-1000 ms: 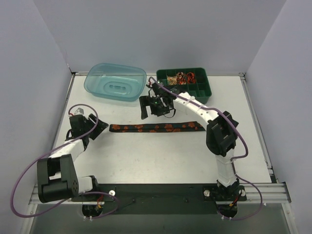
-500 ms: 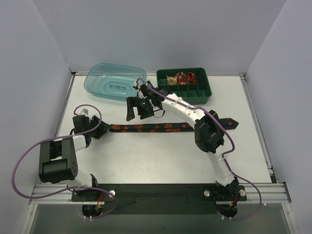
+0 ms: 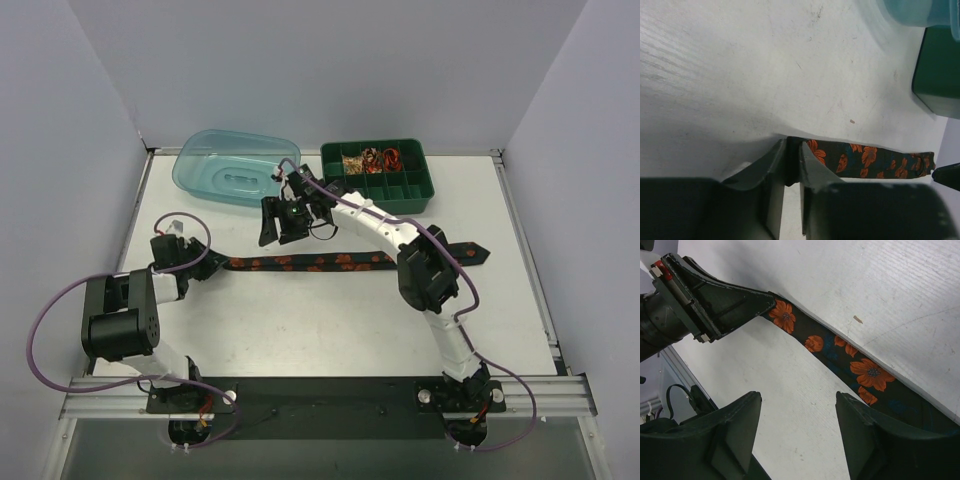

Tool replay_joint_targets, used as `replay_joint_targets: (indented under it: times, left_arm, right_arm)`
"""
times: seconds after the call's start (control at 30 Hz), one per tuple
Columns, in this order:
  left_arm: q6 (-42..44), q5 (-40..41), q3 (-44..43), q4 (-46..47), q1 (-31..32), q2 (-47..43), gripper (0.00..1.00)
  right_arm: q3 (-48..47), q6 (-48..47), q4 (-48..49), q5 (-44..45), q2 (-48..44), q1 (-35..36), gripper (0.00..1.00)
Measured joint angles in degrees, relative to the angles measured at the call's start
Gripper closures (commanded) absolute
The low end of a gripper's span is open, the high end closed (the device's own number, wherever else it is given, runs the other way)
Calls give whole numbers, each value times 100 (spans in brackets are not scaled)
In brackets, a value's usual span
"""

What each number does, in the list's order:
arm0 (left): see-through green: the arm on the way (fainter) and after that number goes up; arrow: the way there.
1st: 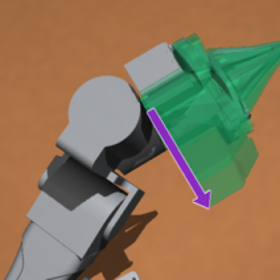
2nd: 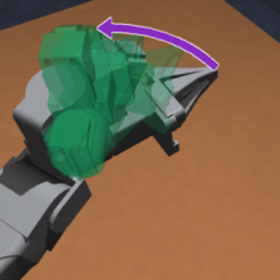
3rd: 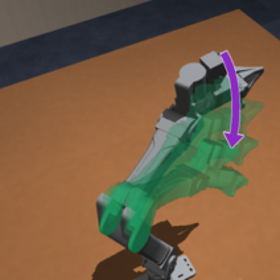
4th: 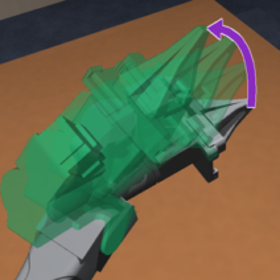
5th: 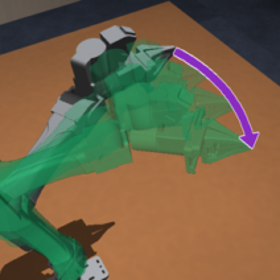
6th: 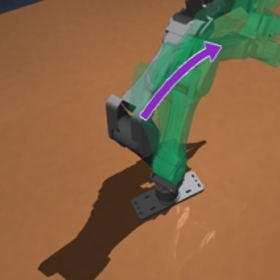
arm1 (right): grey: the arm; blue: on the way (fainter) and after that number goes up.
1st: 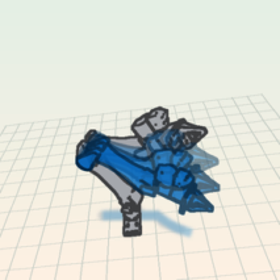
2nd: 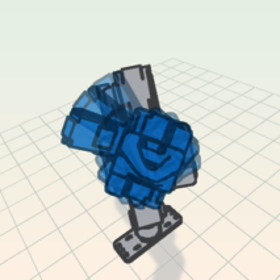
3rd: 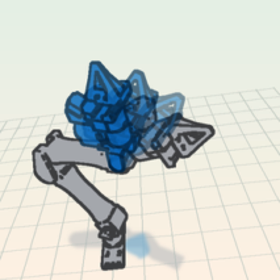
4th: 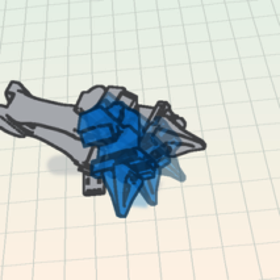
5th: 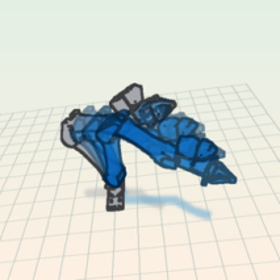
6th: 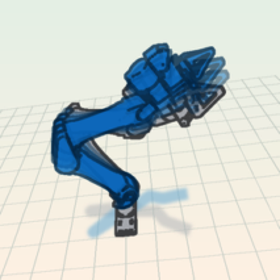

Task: Roll the ties
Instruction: Roll the tie at the center of the board.

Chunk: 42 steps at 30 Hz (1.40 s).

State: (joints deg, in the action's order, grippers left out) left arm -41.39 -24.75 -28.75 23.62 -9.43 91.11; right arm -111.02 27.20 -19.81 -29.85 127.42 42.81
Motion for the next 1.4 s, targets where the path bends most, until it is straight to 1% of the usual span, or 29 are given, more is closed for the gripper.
replay_joint_targets:
  times: [0.07, 0.1, 0.13, 0.17, 0.23, 0.27, 0.33, 0.47, 0.63, 0.8, 0.97, 1.17, 1.4]
  left_arm:
    - [0, -22, 0, 44, 2, 2, 90]
    - [2, -35, 0, 61, 11, 2, 97]
    - [-4, -48, 0, 83, 22, 4, 100]
    - [13, -61, 0, 103, 37, 9, 100]
    - [15, -79, -2, 116, 87, 20, 100]
    - [22, -83, -4, 116, 122, 31, 100]
    - [35, -83, -37, 98, 199, 63, 100]
    - [164, -31, -199, -72, 354, 63, 100]
    - [450, 339, -503, -616, 603, -61, 100]
    - [737, 804, -890, -1189, 1051, -221, 100]
    - [909, 1128, -1156, -1541, 1478, -328, 100]
    - [935, 1366, -1193, -1821, 1534, -422, 100]
    - [938, 1456, -1200, -1978, 1580, -435, 100]
  right_arm:
    - [0, 9, 13, -33, 2, 0, 51]
    - [0, 9, 35, -48, 2, 0, 56]
    - [0, 17, 48, -52, 2, 0, 60]
    - [0, 24, 61, -63, 2, 0, 69]
    - [0, 2, 101, -76, 4, 0, 81]
    - [0, 0, 127, -92, 11, 0, 91]
    - [0, -4, 199, -109, 42, 0, 99]
    - [0, -28, 328, -173, 212, 0, 100]
    - [17, -13, 584, -415, 555, 4, 100]
    - [103, 118, 905, -669, 710, 4, 100]
    - [98, 153, 1102, -778, 752, 7, 100]
    - [-52, 120, 1119, -719, 999, 44, 100]
    - [-90, 114, 1088, -691, 1381, 107, 100]
